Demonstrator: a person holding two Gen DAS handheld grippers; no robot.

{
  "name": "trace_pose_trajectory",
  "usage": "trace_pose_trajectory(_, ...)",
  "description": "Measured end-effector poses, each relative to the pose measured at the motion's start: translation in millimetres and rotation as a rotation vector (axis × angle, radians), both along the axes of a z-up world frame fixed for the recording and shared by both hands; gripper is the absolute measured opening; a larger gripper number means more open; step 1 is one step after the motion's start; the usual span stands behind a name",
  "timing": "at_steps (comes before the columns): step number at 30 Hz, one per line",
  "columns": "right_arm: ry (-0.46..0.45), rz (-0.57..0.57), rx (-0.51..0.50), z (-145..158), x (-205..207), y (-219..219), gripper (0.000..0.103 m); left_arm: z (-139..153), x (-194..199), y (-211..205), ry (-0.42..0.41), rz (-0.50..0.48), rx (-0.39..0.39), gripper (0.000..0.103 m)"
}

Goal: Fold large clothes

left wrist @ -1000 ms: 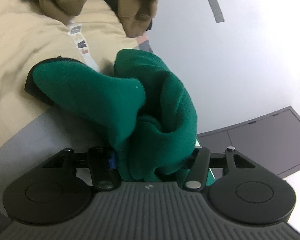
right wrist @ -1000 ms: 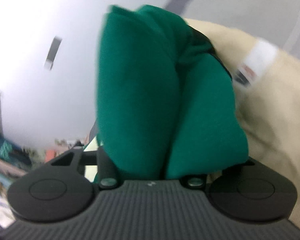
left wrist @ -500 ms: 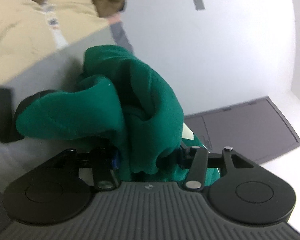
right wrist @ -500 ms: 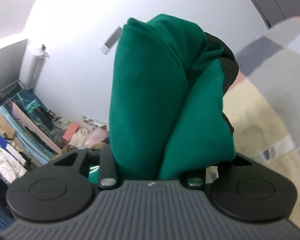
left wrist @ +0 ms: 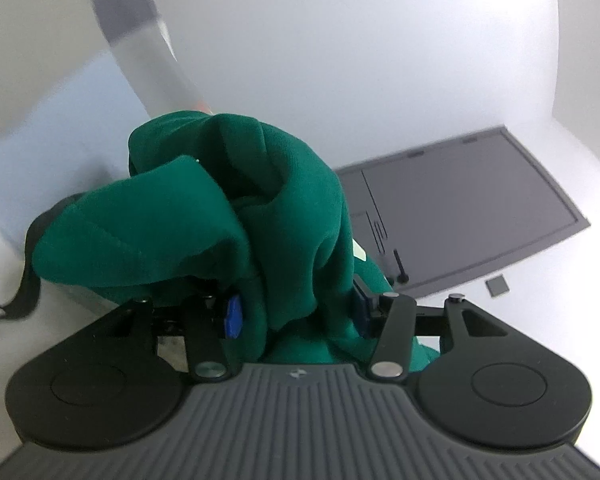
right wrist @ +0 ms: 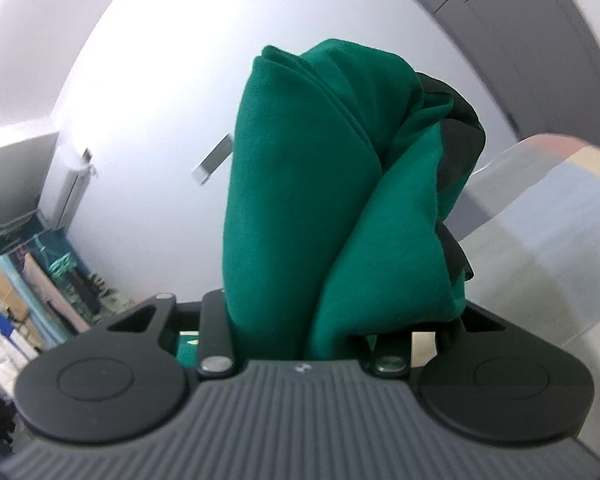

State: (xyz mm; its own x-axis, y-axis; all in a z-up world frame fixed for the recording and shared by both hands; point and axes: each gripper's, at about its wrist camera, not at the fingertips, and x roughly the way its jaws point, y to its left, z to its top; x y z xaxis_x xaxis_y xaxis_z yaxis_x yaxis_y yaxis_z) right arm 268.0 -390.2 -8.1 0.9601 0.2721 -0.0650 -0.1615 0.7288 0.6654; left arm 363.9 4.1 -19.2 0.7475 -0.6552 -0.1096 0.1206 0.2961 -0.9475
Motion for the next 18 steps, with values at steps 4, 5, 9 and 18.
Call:
trace_pose_trajectory(4,0.007,-0.063,0.017,-24.2,-7.2,-41.8,0.044,-8.6,32.6,-54.4,-0.003,-0.063,0.032,0.056)
trace_pose_trajectory(5,0.013,-0.082,0.026,-33.0,-8.1,-52.1,0.044,-13.5,40.5,-67.7,0.002,-0.082,0.053,0.056)
trace_pose_trajectory(9,0.068,-0.153,0.058,-75.1,-3.2,-77.4,0.044,-39.9,63.4,-111.7,0.005,-0.154,0.133,0.056)
trace_pose_trajectory(18,0.14,-0.224,0.187,-178.2,-0.3,-88.5,0.046,-71.9,58.5,-134.5,-0.069,-0.17,0.236,0.056)
